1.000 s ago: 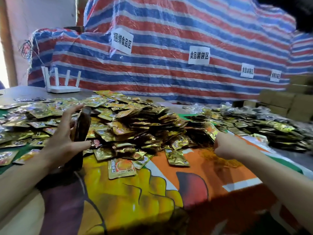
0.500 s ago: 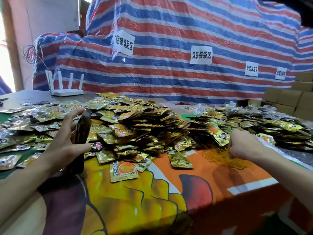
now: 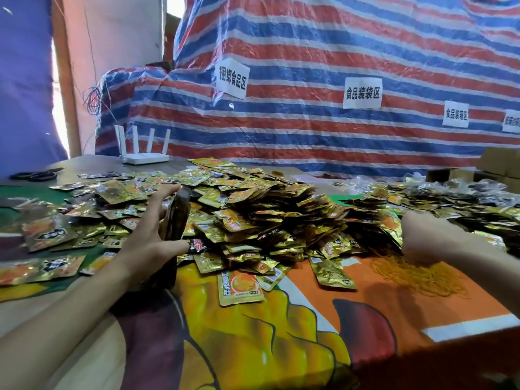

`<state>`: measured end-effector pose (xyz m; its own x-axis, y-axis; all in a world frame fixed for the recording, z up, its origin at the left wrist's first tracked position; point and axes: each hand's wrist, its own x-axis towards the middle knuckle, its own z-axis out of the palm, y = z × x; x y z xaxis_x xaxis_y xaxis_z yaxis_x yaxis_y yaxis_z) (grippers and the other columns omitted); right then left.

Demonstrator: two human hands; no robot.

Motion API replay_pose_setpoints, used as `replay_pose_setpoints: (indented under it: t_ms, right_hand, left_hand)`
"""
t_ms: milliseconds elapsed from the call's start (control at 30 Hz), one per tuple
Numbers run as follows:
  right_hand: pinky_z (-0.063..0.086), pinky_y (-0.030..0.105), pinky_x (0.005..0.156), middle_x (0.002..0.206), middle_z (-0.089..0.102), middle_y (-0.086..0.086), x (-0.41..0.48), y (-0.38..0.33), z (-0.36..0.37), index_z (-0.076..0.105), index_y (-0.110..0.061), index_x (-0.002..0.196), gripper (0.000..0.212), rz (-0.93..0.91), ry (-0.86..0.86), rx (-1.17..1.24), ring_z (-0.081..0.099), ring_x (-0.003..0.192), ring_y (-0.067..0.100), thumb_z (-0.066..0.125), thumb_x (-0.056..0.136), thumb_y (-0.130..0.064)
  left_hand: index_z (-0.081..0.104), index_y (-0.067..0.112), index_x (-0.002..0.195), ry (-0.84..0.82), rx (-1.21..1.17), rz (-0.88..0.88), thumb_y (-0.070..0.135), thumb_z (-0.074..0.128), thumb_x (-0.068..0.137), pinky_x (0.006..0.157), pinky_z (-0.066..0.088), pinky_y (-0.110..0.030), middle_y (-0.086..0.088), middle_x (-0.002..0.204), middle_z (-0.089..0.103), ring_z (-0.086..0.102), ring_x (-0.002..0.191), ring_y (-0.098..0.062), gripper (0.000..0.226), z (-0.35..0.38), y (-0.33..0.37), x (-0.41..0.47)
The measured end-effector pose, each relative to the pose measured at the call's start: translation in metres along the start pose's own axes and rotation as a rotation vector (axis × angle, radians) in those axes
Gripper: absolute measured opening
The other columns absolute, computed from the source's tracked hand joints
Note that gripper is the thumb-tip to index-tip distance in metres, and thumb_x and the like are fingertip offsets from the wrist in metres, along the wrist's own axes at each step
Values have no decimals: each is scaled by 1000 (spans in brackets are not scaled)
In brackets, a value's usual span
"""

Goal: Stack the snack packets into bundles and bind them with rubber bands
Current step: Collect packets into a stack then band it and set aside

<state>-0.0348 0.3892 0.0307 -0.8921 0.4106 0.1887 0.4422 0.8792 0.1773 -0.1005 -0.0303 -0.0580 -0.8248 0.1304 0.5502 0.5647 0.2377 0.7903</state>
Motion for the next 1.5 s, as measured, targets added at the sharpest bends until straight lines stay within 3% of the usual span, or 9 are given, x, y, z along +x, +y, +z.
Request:
replay_pose_setpoints:
  t_ms: [200, 333, 433, 533, 667, 900, 1100, 1300, 1500]
  right_hand:
    - [48, 21, 45, 64, 69, -2, -7, -49, -27, 74, -16, 70, 14, -282, 115, 522, 65, 59, 13, 74, 84, -11]
    - [46, 13, 48, 67, 72, -7, -32, -129, -43, 76, -23, 73, 13, -561, 23, 967, 66, 58, 3, 79, 85, -20]
    - [44, 12, 46, 72, 74, -4, -45, -196, -43, 79, -14, 82, 8, -648, -53, 1190, 63, 54, -1, 82, 84, -21]
    - [47, 16, 47, 74, 74, 2, -53, -248, -38, 77, -19, 74, 14, -654, -95, 1354, 64, 62, 7, 86, 78, -29]
    - [43, 19, 53, 69, 69, -8, -51, -282, -20, 74, -27, 61, 20, -560, -89, 1523, 62, 66, 7, 89, 74, -26]
    - [44, 20, 49, 65, 71, -4, -40, -288, 1, 80, -19, 75, 7, -565, 16, 1426, 62, 53, 5, 84, 81, -21]
    - [53, 20, 59, 87, 77, 8, -40, -271, -7, 78, -4, 80, 20, -857, -701, 1737, 74, 72, 16, 60, 84, -11]
    - [47, 40, 88, 64, 50, 8, -39, -259, -13, 54, -13, 54, 19, -792, -837, 2269, 56, 67, 24, 44, 70, -18]
    - [55, 25, 52, 90, 76, 4, -38, -262, -14, 63, -15, 130, 41, -786, -807, 2185, 58, 53, 13, 49, 95, 2]
  left_hand:
    - [46, 52, 131, 37, -145, -39, 8, 68, 57, 61, 46, -45, -19, 93, 49, 51, 70, -31, 90, 1, 4, 1]
    - [49, 0, 134, 33, -356, -167, 8, 68, 51, 48, 43, -30, -10, 70, 55, 50, 56, -22, 86, -2, 7, 5]
    - [58, -5, 128, -49, -602, -336, 19, 71, 45, 45, 36, -26, -5, 66, 51, 43, 53, -19, 87, -5, 12, 4]
    - [81, 12, 92, -99, -657, -423, 16, 66, 49, 52, 34, -29, -5, 70, 45, 43, 58, -19, 46, -11, 19, 3]
    - [70, 11, 52, -17, -570, -457, 9, 63, 51, 42, 39, -26, -7, 64, 50, 45, 51, -20, 7, -14, 19, 6]
    - [63, 0, 92, -152, -592, -622, 15, 67, 43, 54, 40, -28, -9, 68, 52, 47, 57, -22, 51, -20, 9, 10]
    - [57, 7, 75, -232, -956, -502, 9, 67, 45, 63, 37, -30, -7, 80, 46, 46, 67, -19, 31, -28, 13, 8]
    - [55, 7, 80, -379, -1062, -453, 9, 70, 46, 61, 45, -25, -4, 79, 42, 45, 67, -16, 37, -26, 14, 7]
    - [59, 2, 84, -358, -1103, -400, 9, 68, 48, 59, 46, -26, -5, 83, 42, 45, 67, -15, 38, -25, 12, 10]
